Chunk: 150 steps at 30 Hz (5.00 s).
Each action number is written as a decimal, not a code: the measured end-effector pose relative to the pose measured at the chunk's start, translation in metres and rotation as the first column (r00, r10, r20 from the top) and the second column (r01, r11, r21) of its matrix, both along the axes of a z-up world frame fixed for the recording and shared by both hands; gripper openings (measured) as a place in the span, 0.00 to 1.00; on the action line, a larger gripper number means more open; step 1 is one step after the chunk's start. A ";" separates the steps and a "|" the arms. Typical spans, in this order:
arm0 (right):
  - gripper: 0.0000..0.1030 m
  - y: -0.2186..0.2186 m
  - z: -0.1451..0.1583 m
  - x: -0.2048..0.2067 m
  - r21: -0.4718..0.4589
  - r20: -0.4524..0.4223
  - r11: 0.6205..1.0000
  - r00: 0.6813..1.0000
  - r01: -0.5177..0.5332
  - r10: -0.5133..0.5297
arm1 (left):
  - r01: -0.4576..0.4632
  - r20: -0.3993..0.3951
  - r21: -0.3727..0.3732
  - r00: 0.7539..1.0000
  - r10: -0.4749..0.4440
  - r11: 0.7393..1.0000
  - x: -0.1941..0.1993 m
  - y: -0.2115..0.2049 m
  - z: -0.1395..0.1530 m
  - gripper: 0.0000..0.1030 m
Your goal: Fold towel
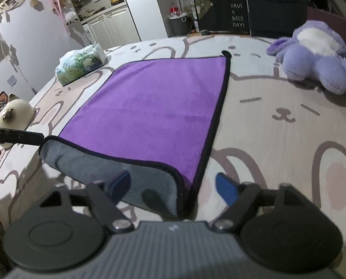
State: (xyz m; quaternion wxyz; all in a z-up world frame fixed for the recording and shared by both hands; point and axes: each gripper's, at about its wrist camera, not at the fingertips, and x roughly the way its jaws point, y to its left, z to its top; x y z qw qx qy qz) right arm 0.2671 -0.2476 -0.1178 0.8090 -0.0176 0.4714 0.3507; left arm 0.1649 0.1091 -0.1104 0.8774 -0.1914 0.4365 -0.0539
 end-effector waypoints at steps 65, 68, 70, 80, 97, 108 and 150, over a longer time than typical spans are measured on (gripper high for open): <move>0.06 0.001 0.051 0.049 0.228 0.064 0.967 0.990 0.110 -0.128 | -0.055 0.178 0.113 0.983 0.034 0.992 0.057 0.023 0.060 0.04; 0.06 0.007 0.054 0.059 0.229 0.078 0.966 0.987 0.122 -0.143 | -0.070 0.191 0.120 0.981 0.046 0.990 0.068 0.023 0.063 0.04; 0.06 0.009 0.056 0.066 0.234 0.084 0.963 0.984 0.134 -0.157 | -0.077 0.198 0.129 0.979 0.050 0.989 0.076 0.022 0.065 0.05; 0.06 0.022 0.059 0.099 0.250 0.120 0.953 0.971 0.171 -0.206 | -0.136 0.235 0.137 0.967 0.101 0.981 0.107 0.031 0.072 0.05; 0.06 0.047 0.056 0.154 0.256 0.191 0.941 0.942 0.223 -0.275 | -0.184 0.276 0.151 0.951 0.137 0.971 0.175 0.041 0.069 0.05; 0.06 0.067 0.020 0.197 0.181 0.173 0.949 0.942 0.257 -0.288 | -0.171 0.215 0.170 0.967 0.133 0.970 0.217 0.052 0.025 0.05; 0.97 0.076 -0.016 0.206 0.031 0.126 0.958 0.950 0.285 -0.286 | -0.169 0.055 0.232 0.985 0.161 0.958 0.224 0.056 -0.007 0.98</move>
